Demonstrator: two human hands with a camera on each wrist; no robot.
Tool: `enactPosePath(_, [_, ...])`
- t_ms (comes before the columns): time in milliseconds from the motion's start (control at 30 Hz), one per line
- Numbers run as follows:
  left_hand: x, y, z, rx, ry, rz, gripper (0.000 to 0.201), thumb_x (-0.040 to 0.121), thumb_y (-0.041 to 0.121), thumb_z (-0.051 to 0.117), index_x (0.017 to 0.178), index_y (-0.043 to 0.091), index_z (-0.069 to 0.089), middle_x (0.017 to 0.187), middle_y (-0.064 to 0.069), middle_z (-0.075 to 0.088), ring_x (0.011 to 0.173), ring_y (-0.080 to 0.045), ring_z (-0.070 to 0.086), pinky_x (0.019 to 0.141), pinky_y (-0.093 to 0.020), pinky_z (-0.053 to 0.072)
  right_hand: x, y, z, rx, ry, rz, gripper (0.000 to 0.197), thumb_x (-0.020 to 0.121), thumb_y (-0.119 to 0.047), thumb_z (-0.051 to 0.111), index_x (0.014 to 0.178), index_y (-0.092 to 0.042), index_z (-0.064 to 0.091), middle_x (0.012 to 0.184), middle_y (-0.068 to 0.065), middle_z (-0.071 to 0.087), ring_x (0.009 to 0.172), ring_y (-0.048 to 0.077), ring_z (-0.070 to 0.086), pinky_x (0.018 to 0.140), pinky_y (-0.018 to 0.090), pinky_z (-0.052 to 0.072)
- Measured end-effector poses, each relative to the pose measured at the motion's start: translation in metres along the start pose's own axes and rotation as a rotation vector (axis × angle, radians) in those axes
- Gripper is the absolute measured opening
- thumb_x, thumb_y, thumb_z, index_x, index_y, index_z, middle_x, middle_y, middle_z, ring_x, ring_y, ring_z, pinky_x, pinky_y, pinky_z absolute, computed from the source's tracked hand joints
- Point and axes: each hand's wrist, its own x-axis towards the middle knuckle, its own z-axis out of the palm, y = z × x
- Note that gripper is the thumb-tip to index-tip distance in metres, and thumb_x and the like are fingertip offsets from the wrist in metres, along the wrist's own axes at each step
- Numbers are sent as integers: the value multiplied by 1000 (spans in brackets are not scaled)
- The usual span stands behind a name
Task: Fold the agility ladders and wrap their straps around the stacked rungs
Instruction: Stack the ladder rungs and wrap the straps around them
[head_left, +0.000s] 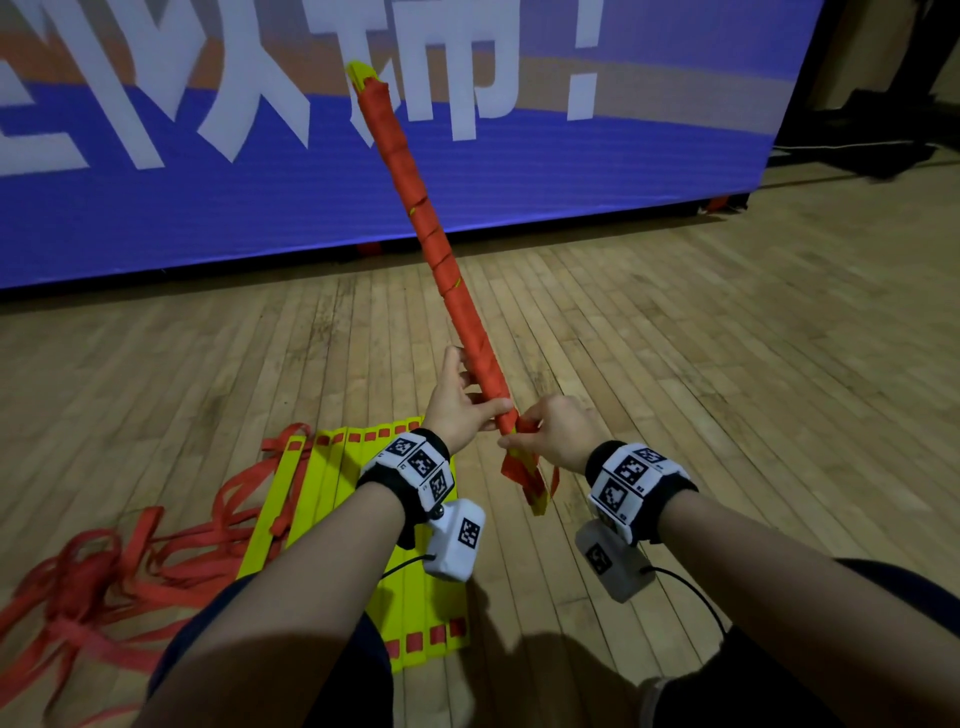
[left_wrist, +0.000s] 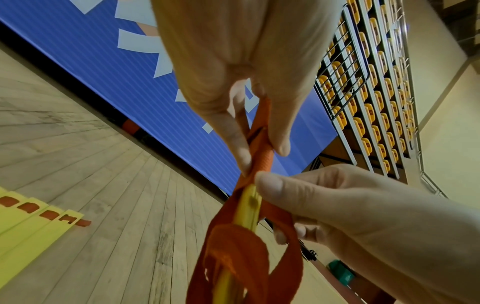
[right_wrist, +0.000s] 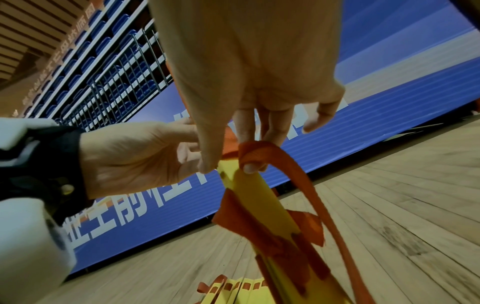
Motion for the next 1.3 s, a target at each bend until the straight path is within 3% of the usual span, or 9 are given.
enactPosePath(100, [-1,2,2,-35,-12,-2,52,79,-7,70,99,25,34,99,-9,56,82,-21,64,67,-42,60,1,0,0,0,5,-4,32,82,-47,67,80,-16,72,70,-3,58,77,14,53,90,42,42])
enactPosePath(333, [-1,5,-1,-187,-10,-85,47,81,-10,66,111,14,40,102,-9,59,79,-18,65,59,-28,58,4,6,-3,70,-13,-17,28,82,-41,69,84,-13,75,77,5,66,71,14,55,75,35,47])
enactPosePath(533, [2,5,-3,-101,11,-79,35,78,-4,72,105,9,55,101,-2,62,81,-13,65,71,-32,58,3,7,-5,224,-77,-36,18,83,-31,71,87,-14,75,68,-3,62,62,10,54,65,27,47])
enactPosePath(667, [2,5,-3,-109,46,-75,41,76,-4,74,107,11,54,98,-2,61,76,-13,66,67,-31,59,2,6,-6,326,-93,-32,13,83,-24,71,87,-11,74,60,-6,59,55,3,52,57,16,41])
enactPosePath(767, [2,5,-2,-116,41,-73,45,76,-4,74,114,8,53,97,-4,61,72,-10,67,63,-28,59,1,6,-8,384,-114,-26,11,83,-21,71,86,-10,73,61,-5,59,57,4,53,59,16,42])
enactPosePath(900, [2,4,-6,-99,-22,-87,44,79,-4,71,119,5,54,102,-8,62,69,-6,68,66,-27,59,2,9,-8,433,-136,-18,6,82,-20,72,81,-14,73,66,-2,63,64,9,57,71,26,48])
enactPosePath(1000, [1,2,-8,-108,-66,-103,52,80,-11,66,123,12,48,97,-6,63,68,-6,67,69,-27,59,2,11,-10,457,-115,-17,8,82,-17,72,83,-9,73,66,-2,63,63,7,57,69,23,46])
enactPosePath(1133, [1,2,-9,-98,-53,-99,49,80,-15,63,117,10,44,90,-6,65,73,-14,67,69,-31,59,3,12,-9,470,-120,-3,6,83,-15,71,81,-9,72,66,-3,63,63,6,58,67,19,45])
enactPosePath(1300, [1,3,-6,-59,33,-71,50,77,-12,69,114,11,44,97,-7,62,80,-23,66,71,-38,59,7,17,-9,511,-79,31,13,86,-14,68,94,-4,72,68,-1,65,62,5,59,64,14,45])
